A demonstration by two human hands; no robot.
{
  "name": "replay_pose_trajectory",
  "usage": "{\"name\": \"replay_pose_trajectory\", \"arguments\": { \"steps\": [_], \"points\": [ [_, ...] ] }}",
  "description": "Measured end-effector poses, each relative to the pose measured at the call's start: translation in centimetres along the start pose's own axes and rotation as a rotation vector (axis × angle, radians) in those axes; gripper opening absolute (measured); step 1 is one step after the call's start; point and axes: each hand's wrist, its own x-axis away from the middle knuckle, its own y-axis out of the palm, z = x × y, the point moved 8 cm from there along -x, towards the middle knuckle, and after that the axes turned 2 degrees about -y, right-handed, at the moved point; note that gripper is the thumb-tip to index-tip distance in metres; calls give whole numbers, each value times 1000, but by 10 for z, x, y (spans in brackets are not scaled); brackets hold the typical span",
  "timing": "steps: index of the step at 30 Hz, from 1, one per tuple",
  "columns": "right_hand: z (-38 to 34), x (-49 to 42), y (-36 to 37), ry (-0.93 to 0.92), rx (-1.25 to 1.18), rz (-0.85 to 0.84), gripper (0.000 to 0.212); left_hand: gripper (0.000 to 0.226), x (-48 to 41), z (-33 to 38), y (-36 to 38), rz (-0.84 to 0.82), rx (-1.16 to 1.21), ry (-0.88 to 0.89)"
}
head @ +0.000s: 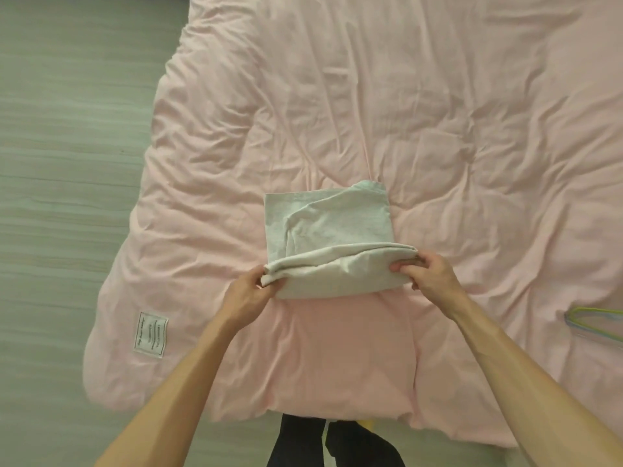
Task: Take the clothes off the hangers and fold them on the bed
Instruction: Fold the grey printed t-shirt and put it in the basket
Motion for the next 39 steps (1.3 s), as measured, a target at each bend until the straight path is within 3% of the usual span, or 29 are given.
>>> {"name": "replay_pose_trajectory", "arguments": {
  "steps": [4, 7, 13, 17, 25, 31, 34, 36, 38, 39],
  "points": [
    [-25, -38, 2, -9, 4, 126, 10, 18, -46, 20, -7, 52, 148, 40],
    [-34, -68, 5, -99, 156, 279, 32, 21, -78, 34, -8, 94, 174, 6],
    [-38, -101, 17, -63, 291, 452, 35, 33, -120, 38, -11, 294, 132, -14],
    [-41, -120, 20, -16, 359, 533, 45, 57, -140, 36, -23, 386, 3, -62],
    [-43, -146, 24, 30, 431, 558, 52, 74, -176, 33, -32, 335, -190, -169],
    [-25, -170, 30, 142, 514, 487, 56, 72, -201, 20, -23, 265, -373, -232],
    [-24, -169, 27, 111, 503, 560, 49, 66, -196, 23, -26, 315, -334, -241],
    [-34, -154, 26, -68, 537, 701, 47, 57, -179, 39, -30, 435, -314, -115],
    [-54, -128, 48, -347, 692, 740, 50, 62, -152, 73, -23, 587, -460, 211],
    [-63, -117, 67, -504, 749, 699, 49, 65, -140, 87, -5, 580, -536, 372]
  ]
}}
